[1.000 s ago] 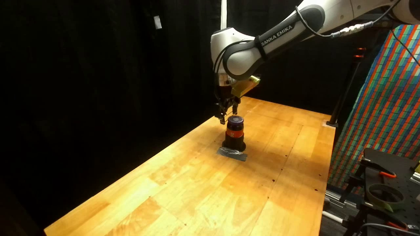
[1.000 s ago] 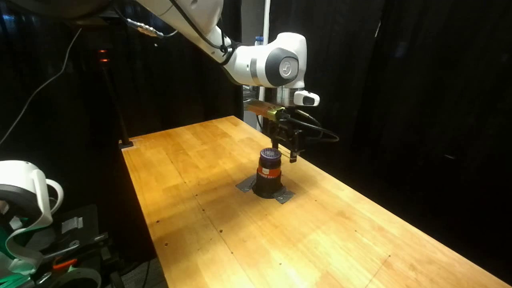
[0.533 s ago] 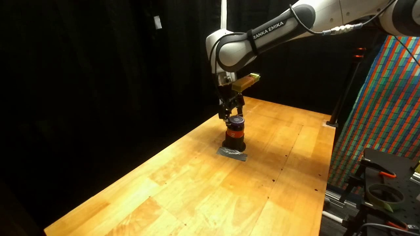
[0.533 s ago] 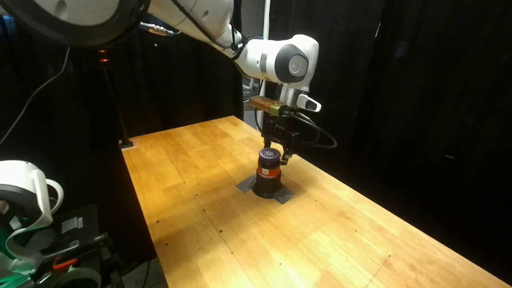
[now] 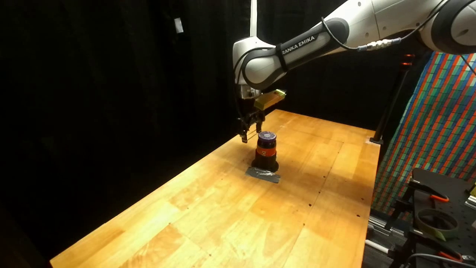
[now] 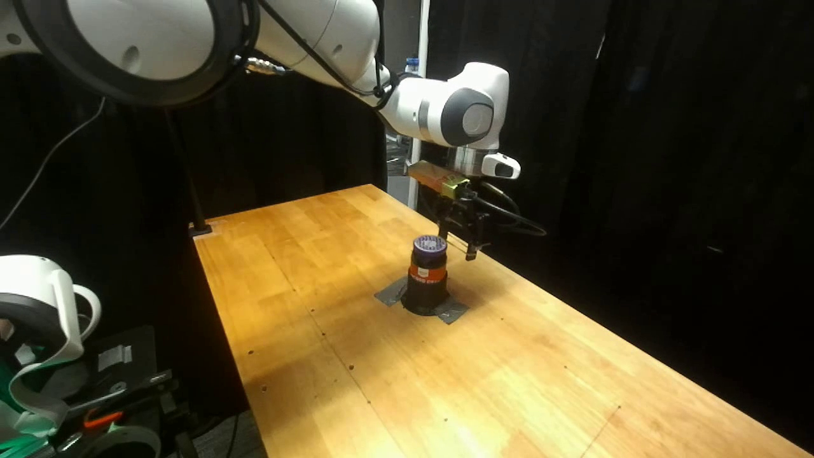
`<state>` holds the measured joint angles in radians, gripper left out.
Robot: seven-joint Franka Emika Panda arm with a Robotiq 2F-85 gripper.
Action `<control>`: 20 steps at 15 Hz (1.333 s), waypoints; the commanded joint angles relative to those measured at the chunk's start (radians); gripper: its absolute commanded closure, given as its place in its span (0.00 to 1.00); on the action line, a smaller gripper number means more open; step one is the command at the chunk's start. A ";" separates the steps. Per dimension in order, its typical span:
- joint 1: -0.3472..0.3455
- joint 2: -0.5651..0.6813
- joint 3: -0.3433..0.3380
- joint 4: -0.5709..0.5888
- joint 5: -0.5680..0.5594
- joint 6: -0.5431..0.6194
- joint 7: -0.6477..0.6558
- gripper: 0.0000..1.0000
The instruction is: Put the rubber band on the cup
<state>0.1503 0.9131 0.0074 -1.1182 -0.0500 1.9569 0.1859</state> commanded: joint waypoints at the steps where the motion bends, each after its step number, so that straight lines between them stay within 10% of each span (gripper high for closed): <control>1: 0.019 0.031 -0.020 0.061 -0.025 -0.003 0.017 0.00; 6: 0.011 -0.014 -0.003 0.048 0.001 0.018 0.016 0.00; 15: -0.024 -0.018 0.033 0.088 0.072 -0.316 -0.030 0.00; 20: -0.028 -0.013 0.020 0.045 0.057 -0.220 -0.039 0.00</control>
<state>0.1317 0.8976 0.0245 -1.0615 0.0000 1.6871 0.1663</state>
